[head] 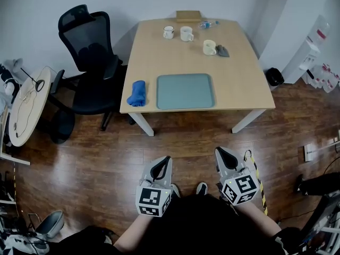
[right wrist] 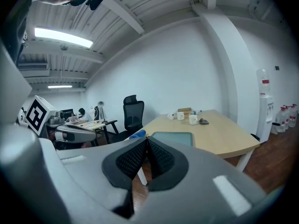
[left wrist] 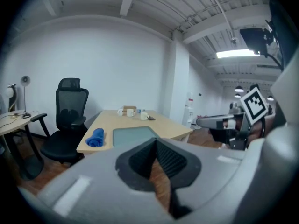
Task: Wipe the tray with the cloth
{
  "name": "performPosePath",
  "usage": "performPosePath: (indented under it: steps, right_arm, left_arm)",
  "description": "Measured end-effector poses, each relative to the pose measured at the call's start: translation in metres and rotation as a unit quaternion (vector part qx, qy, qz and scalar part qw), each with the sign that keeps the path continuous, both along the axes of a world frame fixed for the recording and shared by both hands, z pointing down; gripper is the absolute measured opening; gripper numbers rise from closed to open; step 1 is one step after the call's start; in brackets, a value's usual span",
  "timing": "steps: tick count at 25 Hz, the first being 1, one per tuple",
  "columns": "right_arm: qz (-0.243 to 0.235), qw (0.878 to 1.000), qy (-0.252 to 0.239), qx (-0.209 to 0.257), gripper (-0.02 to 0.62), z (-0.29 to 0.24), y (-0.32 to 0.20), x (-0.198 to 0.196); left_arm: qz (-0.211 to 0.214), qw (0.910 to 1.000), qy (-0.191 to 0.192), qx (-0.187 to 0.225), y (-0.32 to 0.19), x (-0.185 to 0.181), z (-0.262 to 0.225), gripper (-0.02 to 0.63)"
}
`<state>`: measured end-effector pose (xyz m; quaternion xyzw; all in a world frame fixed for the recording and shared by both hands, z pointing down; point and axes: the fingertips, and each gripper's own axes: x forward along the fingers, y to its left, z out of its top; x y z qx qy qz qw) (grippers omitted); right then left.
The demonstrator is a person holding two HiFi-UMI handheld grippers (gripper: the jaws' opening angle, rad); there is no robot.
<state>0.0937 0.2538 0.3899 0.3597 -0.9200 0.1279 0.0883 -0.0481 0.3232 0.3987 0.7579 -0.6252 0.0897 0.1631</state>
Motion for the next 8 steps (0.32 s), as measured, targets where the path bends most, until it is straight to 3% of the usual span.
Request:
performPosePath:
  steps: [8]
  right_arm:
    - [0.005, 1.0, -0.002, 0.002, 0.008, -0.0008, 0.0002, 0.0041]
  left_arm:
    - [0.015, 0.9998, -0.001, -0.012, -0.0008, 0.0107, 0.0049, 0.002]
